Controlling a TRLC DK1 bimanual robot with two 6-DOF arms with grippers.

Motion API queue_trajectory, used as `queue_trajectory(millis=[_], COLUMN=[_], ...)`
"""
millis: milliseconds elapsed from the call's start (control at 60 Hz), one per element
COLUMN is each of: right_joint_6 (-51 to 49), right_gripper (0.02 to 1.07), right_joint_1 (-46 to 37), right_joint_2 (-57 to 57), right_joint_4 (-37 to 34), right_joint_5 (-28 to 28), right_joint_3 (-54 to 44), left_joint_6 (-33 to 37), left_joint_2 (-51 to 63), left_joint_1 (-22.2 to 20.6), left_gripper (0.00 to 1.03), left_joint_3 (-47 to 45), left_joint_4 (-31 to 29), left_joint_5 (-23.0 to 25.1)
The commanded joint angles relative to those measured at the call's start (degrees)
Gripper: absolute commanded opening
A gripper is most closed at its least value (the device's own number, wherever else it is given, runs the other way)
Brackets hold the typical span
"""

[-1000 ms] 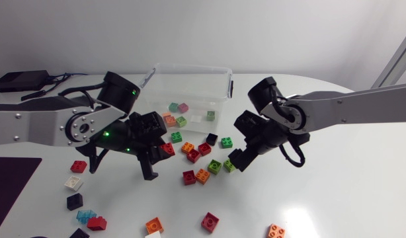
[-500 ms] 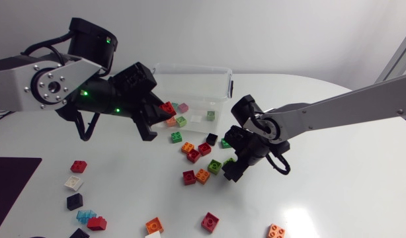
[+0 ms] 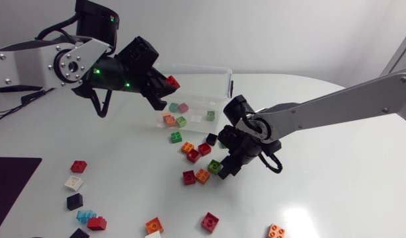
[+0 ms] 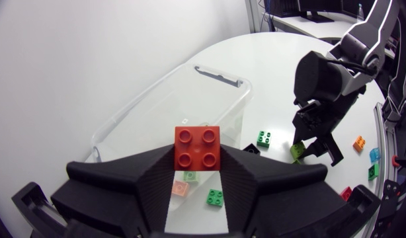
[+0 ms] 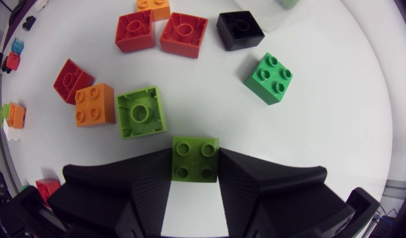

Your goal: Place the duplo bricks in the container

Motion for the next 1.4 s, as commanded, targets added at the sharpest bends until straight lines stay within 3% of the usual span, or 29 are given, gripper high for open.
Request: queue_trajectory(millis=[0,567,650,767,833,1100,1383], right_joint_6=[1.14,0.53,0.53,0.62,0.62,1.14,2.99], right_gripper=[0.33,0.33,0.33,0.33,0.33,0.33,0.33], right_joint_1=[-0.59,-2.7,-2.7,-2.7,-2.7,-2.62,-2.26], right_joint_2=[-2.77,-15.16,-16.04,-16.74,-16.92,-14.98,-9.45], right_joint_4=[-1.4,-8.26,-9.05,-9.84,-10.37,-11.33,-6.85], right_joint_5=[0.53,0.09,-0.26,-0.44,-0.7,-0.97,-1.58], right_joint_3=[-0.18,4.21,5.71,8.43,10.71,20.91,27.41], left_joint_6=[-2.7,-6.92,-8.15,-7.97,-7.71,-4.28,2.66], left_joint_2=[2.99,20.48,23.82,24.87,24.7,15.56,2.02], left_joint_1=[0.87,3.6,4.56,5.18,5.53,7.2,9.13], left_gripper=[0.08,0.12,0.32,0.81,0.99,0.99,0.99], left_joint_3=[3.96,22.77,26.9,27.69,27.34,17.49,2.99], left_joint_4=[1.89,2.5,0.66,-0.05,-0.22,-1.01,-2.6], left_joint_5=[0.43,-3.7,-4.05,-4.05,-4.14,-3.88,-0.45])
